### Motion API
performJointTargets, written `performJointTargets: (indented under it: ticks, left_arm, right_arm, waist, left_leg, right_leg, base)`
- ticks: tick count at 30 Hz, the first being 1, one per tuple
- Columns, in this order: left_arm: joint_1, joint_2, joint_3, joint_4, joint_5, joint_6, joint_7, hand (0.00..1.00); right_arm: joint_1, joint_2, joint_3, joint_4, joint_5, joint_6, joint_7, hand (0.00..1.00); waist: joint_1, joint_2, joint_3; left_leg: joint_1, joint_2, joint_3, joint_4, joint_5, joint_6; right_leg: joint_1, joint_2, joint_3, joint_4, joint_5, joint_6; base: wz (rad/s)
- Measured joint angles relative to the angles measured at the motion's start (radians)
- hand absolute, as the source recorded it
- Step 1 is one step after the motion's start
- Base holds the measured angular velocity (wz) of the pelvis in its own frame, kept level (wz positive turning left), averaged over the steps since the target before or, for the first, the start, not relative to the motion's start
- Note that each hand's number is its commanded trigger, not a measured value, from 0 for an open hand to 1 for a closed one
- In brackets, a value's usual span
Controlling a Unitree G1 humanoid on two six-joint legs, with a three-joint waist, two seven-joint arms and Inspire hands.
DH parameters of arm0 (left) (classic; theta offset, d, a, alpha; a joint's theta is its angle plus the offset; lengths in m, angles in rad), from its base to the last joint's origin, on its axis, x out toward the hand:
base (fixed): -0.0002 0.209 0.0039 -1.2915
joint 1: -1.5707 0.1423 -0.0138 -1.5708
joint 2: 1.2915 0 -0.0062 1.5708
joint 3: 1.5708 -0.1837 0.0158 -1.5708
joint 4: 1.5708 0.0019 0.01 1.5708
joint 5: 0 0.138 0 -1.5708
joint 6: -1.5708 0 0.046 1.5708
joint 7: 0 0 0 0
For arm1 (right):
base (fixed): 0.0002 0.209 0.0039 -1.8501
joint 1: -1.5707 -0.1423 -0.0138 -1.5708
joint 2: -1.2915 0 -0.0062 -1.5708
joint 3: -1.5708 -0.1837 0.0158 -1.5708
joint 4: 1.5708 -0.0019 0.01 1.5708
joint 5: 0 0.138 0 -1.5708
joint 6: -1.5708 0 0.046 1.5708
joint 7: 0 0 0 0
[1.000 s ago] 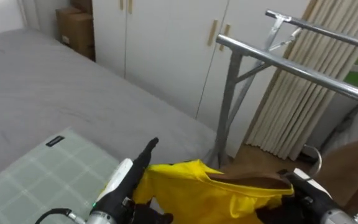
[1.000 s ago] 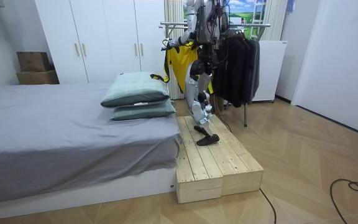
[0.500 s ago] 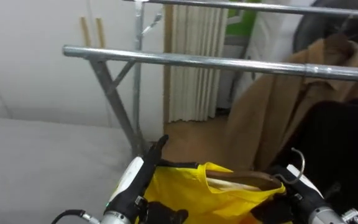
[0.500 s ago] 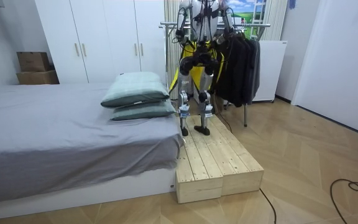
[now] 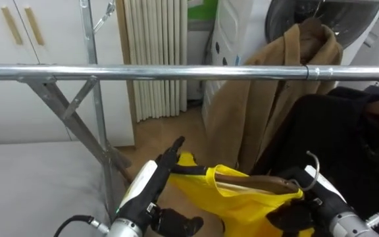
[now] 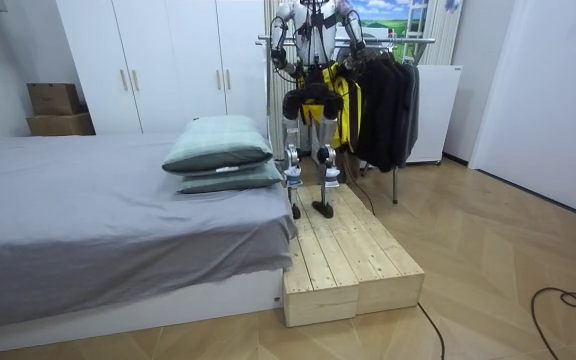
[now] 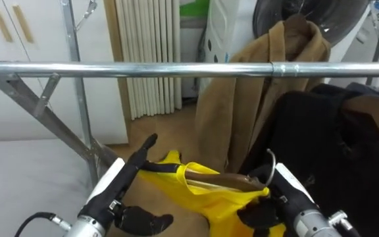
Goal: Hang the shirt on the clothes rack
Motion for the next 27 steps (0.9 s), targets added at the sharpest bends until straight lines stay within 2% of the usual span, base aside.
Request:
performJointTargets:
  ticks: [1,2,3,4,5,6,7,8,11,13,15,19,27]
  left_arm:
    - [0.003,0.002,0.000,0.001,0.002,0.000,-0.003,0.00]
    - [0.004,0.002,0.000,0.005,0.004,0.000,-0.004,0.00]
    - [0.005,0.000,0.001,0.017,0.009,-0.001,-0.008,0.00]
    - [0.008,0.001,0.019,0.021,0.007,-0.001,-0.008,0.00]
    - [0.008,0.004,0.033,0.021,0.006,-0.001,-0.006,0.00]
    - [0.000,0.015,0.048,0.026,0.003,0.002,-0.004,0.00]
    - [-0.015,0.024,0.037,0.045,0.003,0.023,-0.008,0.00]
    - [-0.016,0.025,0.034,0.044,0.005,0.025,-0.010,0.00]
    - [-0.015,0.019,0.038,0.033,0.014,0.025,-0.007,0.00]
    - [-0.011,0.025,0.036,0.015,0.013,0.025,-0.006,0.00]
    - [-0.008,0.030,0.036,-0.001,0.011,0.024,-0.006,0.00]
    - [-0.008,0.029,0.038,-0.008,0.004,0.024,0.000,0.00]
    - [-0.005,0.029,0.039,-0.008,0.012,0.024,0.001,0.00]
  right_arm:
    - [0.000,0.000,0.000,0.004,0.000,0.000,0.007,1.00]
    - [-0.001,0.001,0.000,0.010,0.000,0.000,0.007,1.00]
    - [-0.004,0.010,0.001,0.022,0.000,-0.002,0.009,1.00]
    - [-0.017,0.011,0.010,0.021,0.000,-0.009,0.008,1.00]
    - [-0.028,0.011,0.016,0.017,0.000,-0.013,0.008,1.00]
    - [-0.034,0.012,0.017,0.009,-0.001,-0.018,0.001,1.00]
    - [-0.016,0.015,0.016,0.022,0.000,-0.008,-0.011,1.00]
    - [-0.009,0.015,0.018,0.025,0.000,-0.004,-0.010,1.00]
    - [-0.013,0.015,0.010,0.025,0.000,-0.004,0.007,1.00]
    - [-0.016,0.015,0.010,0.016,0.000,-0.005,0.029,1.00]
    - [-0.016,0.015,0.010,0.011,0.000,-0.007,0.044,1.00]
    - [-0.019,0.012,0.011,0.001,-0.002,-0.007,0.067,1.00]
    - [-0.021,0.012,0.012,0.000,-0.014,-0.008,0.094,1.00]
  waist:
    - [0.009,-0.001,-0.0001]
    - [0.016,0.002,0.0010]
    - [0.033,0.019,0.0070]
    - [0.048,0.016,0.0038]
    - [0.046,0.013,0.0018]
    - [0.028,0.016,0.0042]
    - [-0.008,0.030,-0.0012]
    - [-0.018,0.026,0.0007]
    - [-0.030,0.012,-0.0039]
    - [-0.030,-0.003,-0.0130]
    - [-0.028,-0.009,-0.0160]
    - [-0.009,-0.010,-0.0159]
    - [0.021,-0.010,-0.0146]
  left_leg:
    - [0.007,0.003,0.011,-0.002,-0.002,0.002]
    - [0.018,0.018,0.008,-0.009,0.000,0.004]
    - [0.041,0.046,-0.044,-0.028,-0.001,0.001]
    - [0.042,0.047,-0.076,-0.025,-0.004,-0.004]
    - [0.034,0.045,-0.082,-0.013,-0.021,-0.026]
    - [0.032,0.045,-0.091,0.014,-0.092,-0.050]
    - [0.042,0.062,-0.083,0.012,-0.111,-0.049]
    - [0.050,0.063,-0.067,0.003,-0.102,-0.055]
    - [0.085,0.049,-0.055,-0.048,-0.084,-0.042]
    - [0.087,0.043,-0.051,-0.051,-0.081,-0.037]
    - [0.095,0.041,-0.052,-0.051,-0.079,-0.035]
    - [0.108,0.029,-0.052,-0.050,-0.074,-0.026]
    - [0.120,0.026,-0.067,-0.049,-0.070,-0.020]
  right_leg:
    - [0.002,0.002,-0.005,0.007,0.009,0.006]
    - [-0.018,0.009,-0.022,0.041,0.013,0.014]
    - [-0.098,0.024,-0.112,0.156,0.004,0.015]
    - [-0.172,-0.021,-0.189,0.086,-0.012,-0.035]
    - [-0.212,-0.049,-0.206,0.036,0.018,-0.039]
    - [-0.253,-0.107,-0.259,0.016,0.182,-0.041]
    - [-0.238,-0.101,-0.286,0.025,0.174,-0.045]
    - [-0.227,-0.099,-0.286,0.021,0.174,-0.045]
    - [-0.204,-0.091,-0.286,-0.011,0.174,-0.043]
    - [-0.193,-0.089,-0.289,-0.030,0.181,-0.032]
    - [-0.176,-0.091,-0.291,-0.046,0.188,-0.027]
    - [-0.144,-0.102,-0.290,-0.078,0.200,-0.011]
    - [-0.118,-0.105,-0.294,-0.089,0.206,-0.009]
  base:
    - [-0.42]
    - [-0.62]
    - [-0.91]
    - [-1.04]
    - [-0.86]
    - [-0.11]
    - [0.19]
    - [0.34]
    - [-0.03]
    - [0.02]
    - [0.06]
    - [0.07]
    - [0.06]
